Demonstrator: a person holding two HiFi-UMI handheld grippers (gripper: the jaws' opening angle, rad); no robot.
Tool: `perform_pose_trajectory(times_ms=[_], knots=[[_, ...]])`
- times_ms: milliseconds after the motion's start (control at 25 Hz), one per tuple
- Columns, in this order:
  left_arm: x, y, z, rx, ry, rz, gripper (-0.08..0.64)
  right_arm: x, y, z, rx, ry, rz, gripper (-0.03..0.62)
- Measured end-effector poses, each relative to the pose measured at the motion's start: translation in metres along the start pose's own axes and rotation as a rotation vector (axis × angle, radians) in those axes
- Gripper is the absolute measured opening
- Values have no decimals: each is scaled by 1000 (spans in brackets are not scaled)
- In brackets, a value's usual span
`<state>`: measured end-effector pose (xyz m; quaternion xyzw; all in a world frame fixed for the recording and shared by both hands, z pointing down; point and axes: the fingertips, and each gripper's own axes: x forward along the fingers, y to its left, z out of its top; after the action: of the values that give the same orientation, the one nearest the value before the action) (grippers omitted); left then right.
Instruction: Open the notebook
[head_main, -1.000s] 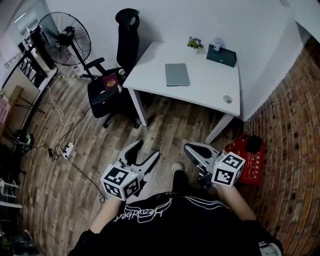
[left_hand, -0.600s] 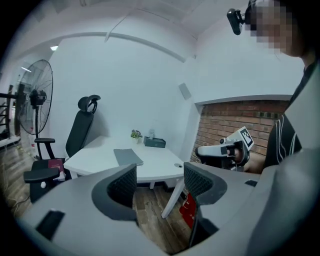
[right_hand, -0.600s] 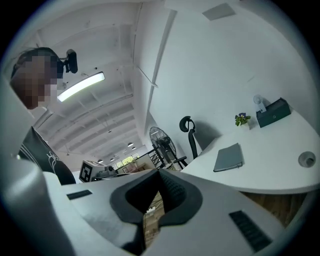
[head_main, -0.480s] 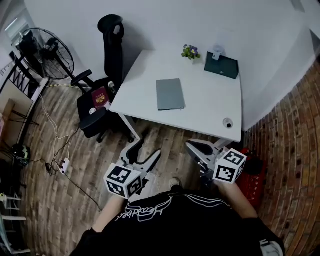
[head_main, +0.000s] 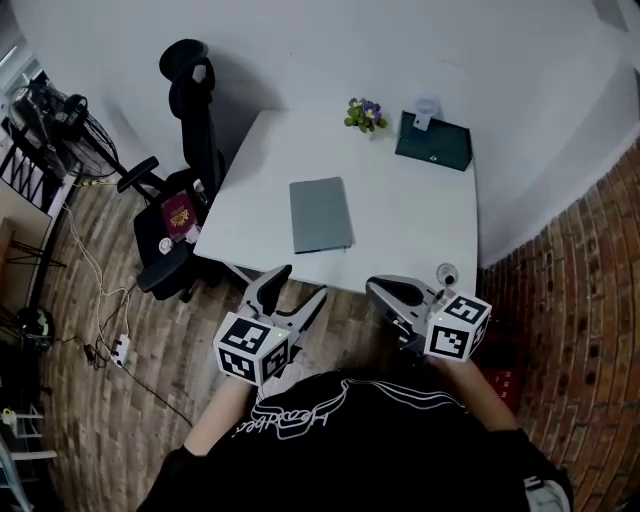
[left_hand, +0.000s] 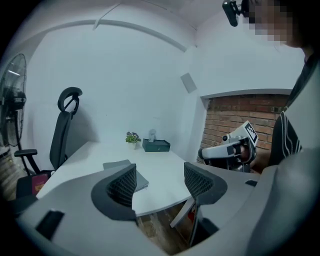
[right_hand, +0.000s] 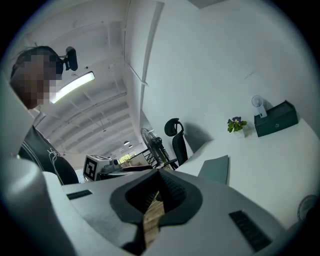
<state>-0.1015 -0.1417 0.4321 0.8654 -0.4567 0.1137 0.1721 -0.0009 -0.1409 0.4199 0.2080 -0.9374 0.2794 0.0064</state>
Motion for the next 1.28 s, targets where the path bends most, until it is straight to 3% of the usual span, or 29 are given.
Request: perform_pose_trajectory(times_ms=[800,1280], knots=[[116,42,-21,161,213,-49,302,15,-64,34,19,-42,-63,2],[190,60,-70,255,380,-82,302,9,-99,45,78,-115,-119,2]])
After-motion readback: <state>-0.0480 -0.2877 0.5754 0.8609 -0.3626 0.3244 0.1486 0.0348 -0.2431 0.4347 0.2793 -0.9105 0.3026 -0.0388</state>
